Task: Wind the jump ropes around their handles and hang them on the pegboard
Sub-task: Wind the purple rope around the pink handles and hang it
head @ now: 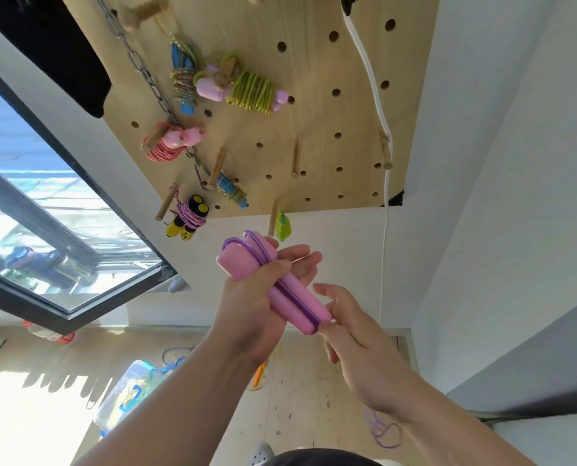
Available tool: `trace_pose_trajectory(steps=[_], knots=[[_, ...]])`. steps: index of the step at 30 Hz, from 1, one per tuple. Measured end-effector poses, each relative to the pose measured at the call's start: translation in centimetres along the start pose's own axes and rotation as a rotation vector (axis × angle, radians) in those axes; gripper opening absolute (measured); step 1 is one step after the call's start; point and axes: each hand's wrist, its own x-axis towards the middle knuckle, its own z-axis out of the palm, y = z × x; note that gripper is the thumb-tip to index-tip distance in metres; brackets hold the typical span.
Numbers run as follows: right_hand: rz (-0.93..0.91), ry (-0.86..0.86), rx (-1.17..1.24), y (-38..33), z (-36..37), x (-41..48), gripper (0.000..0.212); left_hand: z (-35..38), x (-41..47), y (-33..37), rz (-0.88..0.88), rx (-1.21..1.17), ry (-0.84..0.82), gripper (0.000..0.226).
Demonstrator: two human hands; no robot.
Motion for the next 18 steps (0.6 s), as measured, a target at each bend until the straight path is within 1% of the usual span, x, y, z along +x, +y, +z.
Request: trace_pose_trajectory(steps=[3,5,7,10,13,15,18], knots=[[0.018,-0.076,0.011,-0.9,-0.5,0.1,0.027,-0.1,-0.6,-0.2,-0.016,0.061,-0.057,0.03],[0.003,-0.055,-0.054,-1.6,-0.7,0.2,0.021,0.1,-1.0,-0.2,-0.013,0.081,-0.096,0.032],[-0.014,-0.026,-0.155,-1.9,-0.5,0.4,0.021,0.4,-1.3,-0.4,0.005,0.115,-0.095,0.03],[-0.008,0.037,-0.24,-2.0,0.1,0.8,0.017,1.0,-1.6,-0.9,0.044,0.225,-0.021,0.02],[0.006,0.116,-0.276,-1.9,0.3,1.1,0.022,1.1,-1.7,-1.2,0.03,0.295,-0.001,0.016],[0.018,0.114,-0.317,-2.0,0.2,1.1,0.021,0.8,-1.6,-1.3,0.014,0.332,0.034,0.019],[0.065,0.062,-0.419,-2.1,-0.1,0.9,0.021,-0.2,-1.5,-1.5,0.044,0.431,0.164,0.027]])
